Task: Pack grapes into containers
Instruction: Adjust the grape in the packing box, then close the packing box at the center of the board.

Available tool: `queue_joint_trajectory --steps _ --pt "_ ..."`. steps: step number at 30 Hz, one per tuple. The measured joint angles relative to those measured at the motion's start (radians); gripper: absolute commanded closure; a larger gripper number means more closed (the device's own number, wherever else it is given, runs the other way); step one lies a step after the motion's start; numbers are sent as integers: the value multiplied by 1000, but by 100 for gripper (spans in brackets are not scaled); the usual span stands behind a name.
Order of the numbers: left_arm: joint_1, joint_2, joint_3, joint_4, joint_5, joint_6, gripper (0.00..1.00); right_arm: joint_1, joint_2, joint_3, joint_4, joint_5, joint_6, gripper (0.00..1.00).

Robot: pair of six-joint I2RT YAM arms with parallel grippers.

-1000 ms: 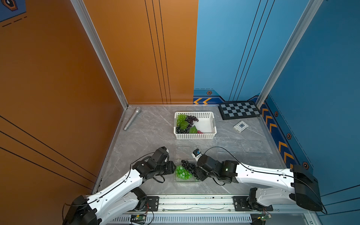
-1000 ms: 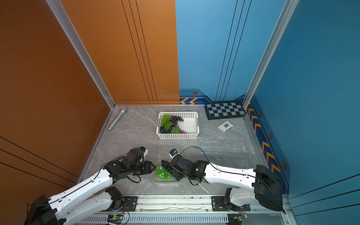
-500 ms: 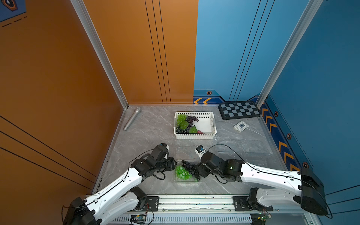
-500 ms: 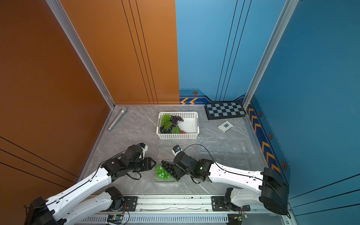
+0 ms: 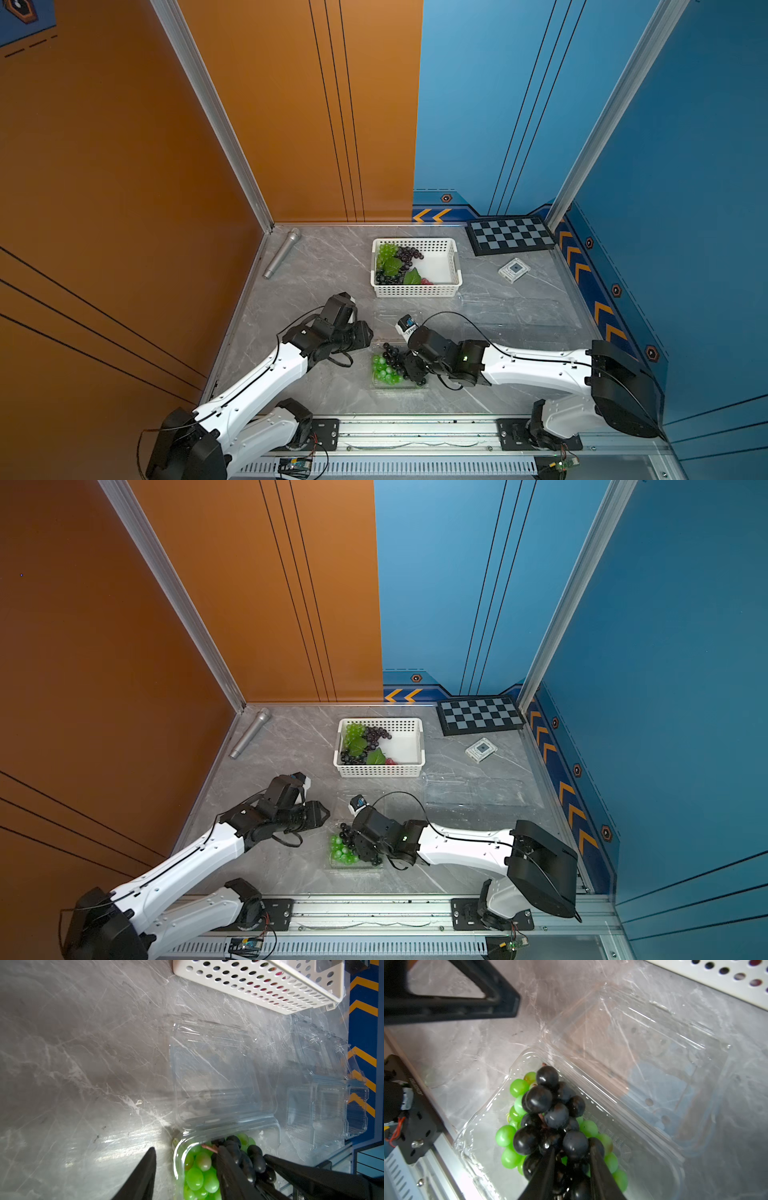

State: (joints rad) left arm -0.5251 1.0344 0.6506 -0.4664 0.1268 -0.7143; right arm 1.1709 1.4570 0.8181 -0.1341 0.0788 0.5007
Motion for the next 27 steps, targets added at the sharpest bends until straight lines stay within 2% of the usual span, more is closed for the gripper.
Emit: queue_joint_trajectory --steps 3,10,14,17,21,27 --pt "2 26 -1 22 0 0 51 19 0 -3 8 0 14 68" --pt "14 71 -13 69 0 6 44 -14 -82 -36 -8 8 36 53" --pt "41 93 -41 115 6 8 42 -126 -188 -65 -4 -11 52 43" --pt "57 138 -61 172 29 8 42 -232 -212 -84 15 -52 73 38" --pt "64 211 -92 281 79 8 42 -357 -191 -127 78 -125 121 36" --pt "65 253 -106 386 121 11 41 -405 -88 -134 172 -211 163 35"
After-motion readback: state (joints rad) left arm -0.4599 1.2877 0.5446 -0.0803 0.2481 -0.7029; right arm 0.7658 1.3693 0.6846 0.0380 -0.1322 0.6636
